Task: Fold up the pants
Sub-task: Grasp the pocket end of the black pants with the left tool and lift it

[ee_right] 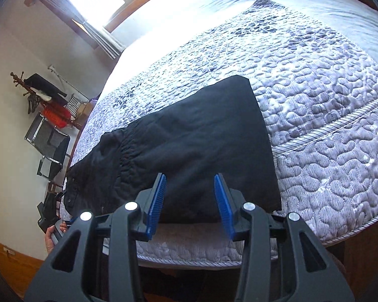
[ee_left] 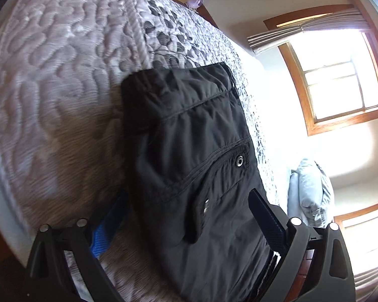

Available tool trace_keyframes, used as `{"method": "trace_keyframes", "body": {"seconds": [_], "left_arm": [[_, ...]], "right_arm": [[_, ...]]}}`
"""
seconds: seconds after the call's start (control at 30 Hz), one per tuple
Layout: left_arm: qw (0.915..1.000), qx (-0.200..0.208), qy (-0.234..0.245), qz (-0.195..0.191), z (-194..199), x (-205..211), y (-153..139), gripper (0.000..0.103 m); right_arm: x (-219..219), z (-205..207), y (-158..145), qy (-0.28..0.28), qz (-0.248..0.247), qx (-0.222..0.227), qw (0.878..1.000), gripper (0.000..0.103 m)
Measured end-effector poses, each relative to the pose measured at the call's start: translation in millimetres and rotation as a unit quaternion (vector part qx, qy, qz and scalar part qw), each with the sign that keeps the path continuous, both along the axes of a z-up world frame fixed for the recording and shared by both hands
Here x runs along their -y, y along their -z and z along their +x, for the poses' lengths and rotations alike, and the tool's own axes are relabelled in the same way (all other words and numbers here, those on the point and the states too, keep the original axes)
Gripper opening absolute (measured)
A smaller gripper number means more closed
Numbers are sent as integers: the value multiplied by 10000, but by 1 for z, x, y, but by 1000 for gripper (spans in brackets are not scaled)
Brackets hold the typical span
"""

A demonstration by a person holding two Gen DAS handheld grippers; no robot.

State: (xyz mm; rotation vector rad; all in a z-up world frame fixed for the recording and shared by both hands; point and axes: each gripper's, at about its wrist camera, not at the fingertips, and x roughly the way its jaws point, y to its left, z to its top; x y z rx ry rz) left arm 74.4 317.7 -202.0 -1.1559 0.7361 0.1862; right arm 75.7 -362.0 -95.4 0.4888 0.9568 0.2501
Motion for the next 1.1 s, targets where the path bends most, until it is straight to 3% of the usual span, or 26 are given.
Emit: {"method": "trace_keyframes", "body": {"seconds": [0.2, 0.27, 0.33, 0.4, 0.47, 0.5, 0.77, 0.97, 1.1], "left_arm": [[9999, 111, 44, -81, 18, 5, 2, 94], [9998, 162, 68, -131, 22, 9, 2, 79], [9996, 153, -16, -237, 24, 9, 4, 77], [9995, 89, -93, -305, 27, 11, 7, 70], [9993, 15, -172, -340, 25, 11, 10, 51], [9991, -5, -198, -362, 23, 10, 13, 47], [9989, 149, -219, -397, 13, 9, 11, 23], [9976, 540, -259, -354, 13, 16, -9, 17], [9961, 869, -10, 121, 15, 30, -36, 17]], "right_arm": [[-2, 4, 1, -20, -147, 18, 9999, 44], [-3, 5, 2, -25, -172, 8, 9998, 44], [-4, 6, 2, -33, -200, 7, 9998, 44], [-5, 7, 3, -29, -230, -4, 9997, 44], [-4, 7, 4, -28, -212, -15, 9998, 44], [-4, 8, 5, -16, -204, -22, 9998, 45], [-1, 9, 10, 14, -161, -75, 9998, 46], [3, 7, 10, 79, -122, -56, 9999, 49], [6, 5, 9, 135, -106, -54, 9998, 51]]}}
